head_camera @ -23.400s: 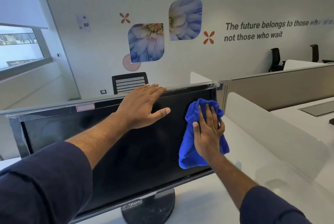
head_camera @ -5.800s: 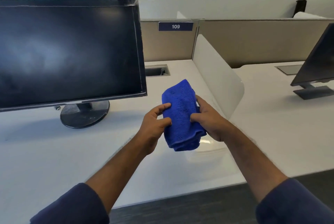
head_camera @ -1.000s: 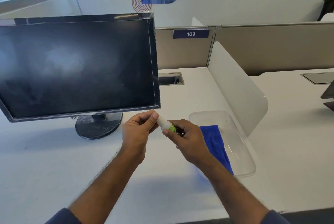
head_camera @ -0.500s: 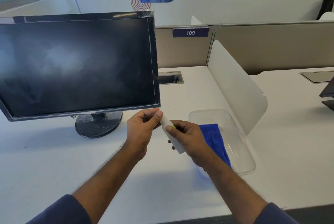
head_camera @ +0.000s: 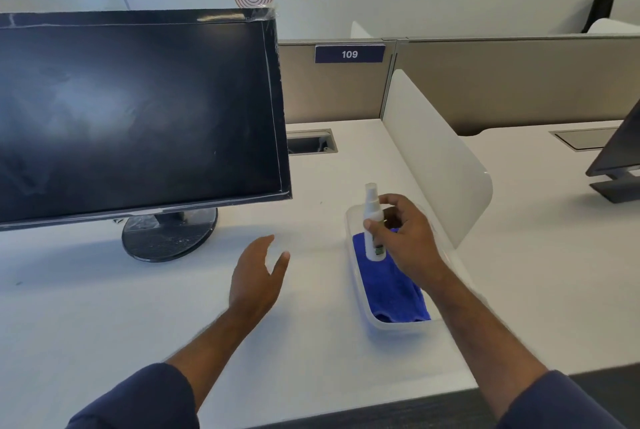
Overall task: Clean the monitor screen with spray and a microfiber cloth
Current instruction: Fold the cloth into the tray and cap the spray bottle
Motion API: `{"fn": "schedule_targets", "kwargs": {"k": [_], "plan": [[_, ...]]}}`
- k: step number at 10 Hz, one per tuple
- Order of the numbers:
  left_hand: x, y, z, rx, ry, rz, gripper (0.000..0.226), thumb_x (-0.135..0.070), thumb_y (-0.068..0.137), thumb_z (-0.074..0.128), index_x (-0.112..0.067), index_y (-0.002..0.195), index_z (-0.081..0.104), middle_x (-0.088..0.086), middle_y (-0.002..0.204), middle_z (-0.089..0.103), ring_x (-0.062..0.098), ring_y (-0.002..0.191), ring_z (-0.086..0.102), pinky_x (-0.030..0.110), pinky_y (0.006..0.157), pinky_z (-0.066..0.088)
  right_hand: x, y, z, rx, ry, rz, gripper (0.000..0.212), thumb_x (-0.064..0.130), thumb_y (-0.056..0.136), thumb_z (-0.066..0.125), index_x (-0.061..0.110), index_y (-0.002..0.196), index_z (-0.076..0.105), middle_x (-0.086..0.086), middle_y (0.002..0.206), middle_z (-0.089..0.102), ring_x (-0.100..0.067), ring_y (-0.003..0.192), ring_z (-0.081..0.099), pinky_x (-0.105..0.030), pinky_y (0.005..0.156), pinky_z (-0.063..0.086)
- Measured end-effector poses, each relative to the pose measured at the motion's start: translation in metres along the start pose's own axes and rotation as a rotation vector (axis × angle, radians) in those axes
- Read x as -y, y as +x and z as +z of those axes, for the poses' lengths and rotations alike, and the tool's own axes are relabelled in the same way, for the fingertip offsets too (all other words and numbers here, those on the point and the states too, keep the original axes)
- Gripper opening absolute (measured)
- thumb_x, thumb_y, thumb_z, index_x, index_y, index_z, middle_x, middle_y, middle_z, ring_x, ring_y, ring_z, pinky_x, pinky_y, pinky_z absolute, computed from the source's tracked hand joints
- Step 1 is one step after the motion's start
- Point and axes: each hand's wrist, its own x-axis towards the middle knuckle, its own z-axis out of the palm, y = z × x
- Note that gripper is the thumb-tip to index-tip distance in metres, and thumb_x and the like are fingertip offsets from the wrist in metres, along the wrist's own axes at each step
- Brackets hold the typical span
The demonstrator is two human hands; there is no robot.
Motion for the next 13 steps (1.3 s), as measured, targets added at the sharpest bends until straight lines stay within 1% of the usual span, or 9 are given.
{"fn": "schedule_targets", "kwargs": {"k": [1,2,3,4,5,6,7,11,13], "plan": [[0.024,-0.001,0.013,0.049,0.235,0.040,0.070,-0.056,0.098,0.042,-0.017,0.155,0.028,0.002,0.163,0.026,0.021,0.152,0.018,0.039,0.122,0.019,-0.010,0.006,-0.021,-0.058,-0.107,0.004,0.027,0.016,0.083,0.076,0.023,0.104,0.061,0.005,0.089,0.066,-0.003,0.070,0.060,-0.015,0.061,0.049],[0.041,-0.003,0.025,0.114,0.364,0.091,0.078,-0.061,0.098,0.032,-0.014,0.159,0.013,0.001,0.167,0.010,0.019,0.154,0.001,0.035,0.123,0.003,-0.019,0.009,-0.038,-0.117,-0.210,0.006,0.022,0.016,0.082,0.076,0.019,0.097,0.061,0.005,0.089,0.067,-0.002,0.071,0.062,-0.011,0.057,0.048],[0.053,-0.006,0.032,0.169,0.445,0.126,0.083,-0.064,0.097,0.021,-0.012,0.159,0.000,-0.001,0.167,-0.003,0.015,0.153,-0.009,0.032,0.123,-0.006,-0.026,0.007,-0.049,-0.157,-0.315,-0.001,0.019,0.015,0.080,0.075,0.016,0.092,0.060,0.001,0.086,0.066,-0.015,0.078,0.061,-0.022,0.065,0.048],[0.056,-0.004,0.034,0.178,0.490,0.145,0.084,-0.065,0.097,0.017,-0.012,0.158,-0.002,-0.001,0.167,-0.006,0.015,0.153,-0.010,0.032,0.123,-0.006,-0.031,0.002,-0.056,-0.168,-0.442,-0.026,0.024,0.016,0.080,0.074,0.014,0.100,0.060,0.000,0.084,0.063,-0.023,0.078,0.056,-0.034,0.067,0.047],[0.057,-0.004,0.035,0.179,0.503,0.149,0.084,-0.066,0.096,0.015,-0.012,0.158,-0.004,-0.001,0.167,-0.007,0.014,0.153,-0.011,0.032,0.123,-0.006,-0.038,-0.003,-0.059,-0.197,-0.562,-0.055,0.026,0.019,0.081,0.073,0.012,0.104,0.061,-0.001,0.083,0.064,-0.026,0.077,0.053,-0.036,0.070,0.043],[0.056,-0.004,0.035,0.184,0.506,0.148,0.084,-0.065,0.097,0.016,-0.012,0.158,-0.004,-0.001,0.167,-0.007,0.014,0.153,-0.011,0.032,0.123,-0.005,-0.047,-0.005,-0.060,-0.175,-0.658,-0.011,0.017,0.021,0.083,0.071,0.013,0.096,0.063,0.002,0.089,0.065,-0.027,0.084,0.054,-0.037,0.076,0.038],[0.055,-0.005,0.035,0.184,0.509,0.145,0.084,-0.065,0.097,0.016,-0.012,0.158,-0.005,-0.001,0.167,-0.008,0.014,0.153,-0.011,0.032,0.123,-0.005,-0.057,-0.003,-0.063,-0.151,-0.734,0.055,0.020,0.019,0.081,0.072,0.016,0.099,0.063,0.003,0.098,0.065,-0.026,0.096,0.051,-0.034,0.078,0.029],[0.055,-0.005,0.036,0.179,0.529,0.149,0.083,-0.064,0.097,0.016,-0.012,0.158,-0.005,0.000,0.167,-0.008,0.015,0.153,-0.011,0.032,0.123,-0.005,-0.059,0.042,-0.057,-0.162,-0.929,0.032,0.029,0.029,0.086,0.071,0.021,0.114,0.067,-0.002,0.115,0.061,-0.028,0.111,0.046,-0.039,0.088,0.032],[0.057,-0.004,0.037,0.177,0.531,0.152,0.083,-0.065,0.097,0.017,-0.011,0.158,-0.003,0.000,0.167,-0.007,0.015,0.153,-0.010,0.032,0.123,-0.005,-0.055,0.066,-0.051,-0.095,-0.984,0.092,0.043,0.030,0.086,0.072,0.021,0.126,0.060,-0.005,0.123,0.057,-0.029,0.118,0.044,-0.041,0.092,0.034]]}}
